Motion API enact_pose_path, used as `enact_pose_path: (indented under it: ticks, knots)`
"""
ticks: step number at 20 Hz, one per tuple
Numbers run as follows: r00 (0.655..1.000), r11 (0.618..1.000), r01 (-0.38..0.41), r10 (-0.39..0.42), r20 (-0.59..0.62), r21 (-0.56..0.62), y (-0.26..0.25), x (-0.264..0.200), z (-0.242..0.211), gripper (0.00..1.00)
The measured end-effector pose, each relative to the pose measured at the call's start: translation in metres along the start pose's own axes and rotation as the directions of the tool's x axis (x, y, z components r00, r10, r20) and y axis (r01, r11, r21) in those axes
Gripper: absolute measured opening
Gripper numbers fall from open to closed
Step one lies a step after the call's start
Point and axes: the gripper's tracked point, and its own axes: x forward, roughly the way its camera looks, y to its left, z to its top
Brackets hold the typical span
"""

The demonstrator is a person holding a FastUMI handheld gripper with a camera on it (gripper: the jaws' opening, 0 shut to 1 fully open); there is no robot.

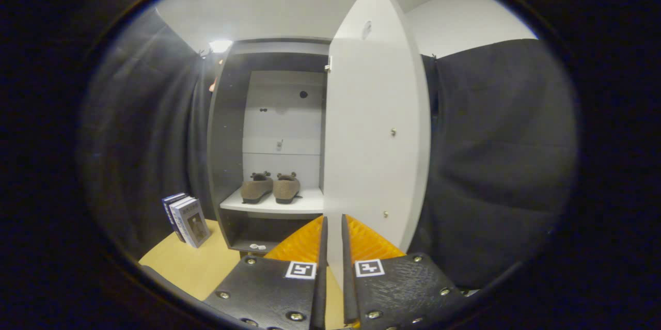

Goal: Open the shoe cabinet door, grab the shoes and put them into the shoe cabinet, then close the shoe cabinet door.

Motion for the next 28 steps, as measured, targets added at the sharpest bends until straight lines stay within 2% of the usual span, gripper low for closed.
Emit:
enact_pose_path:
  ticks: [6, 10, 14, 15, 16, 23, 28]
  knots:
    - [0.993, 0.993, 0.112, -0.113, 0.046, 0.022, -0.060, -0.016, 0.010, 0.13]
    - [0.988, 0.988, 0.148, -0.150, 0.049, 0.044, -0.076, -0.013, 0.007, 0.13]
    - [0.987, 0.986, 0.157, -0.158, 0.022, 0.049, -0.079, -0.003, -0.002, 0.28]
    - [0.987, 0.986, 0.157, -0.159, 0.023, 0.054, -0.077, -0.002, -0.001, 0.38]
    - [0.988, 0.987, 0.152, -0.154, 0.025, 0.057, -0.075, -0.003, -0.001, 0.39]
    - [0.992, 0.990, 0.122, -0.125, 0.029, 0.073, -0.061, -0.006, -0.004, 0.38]
    - [0.999, 0.994, 0.033, -0.037, 0.037, 0.103, -0.034, -0.010, -0.006, 0.38]
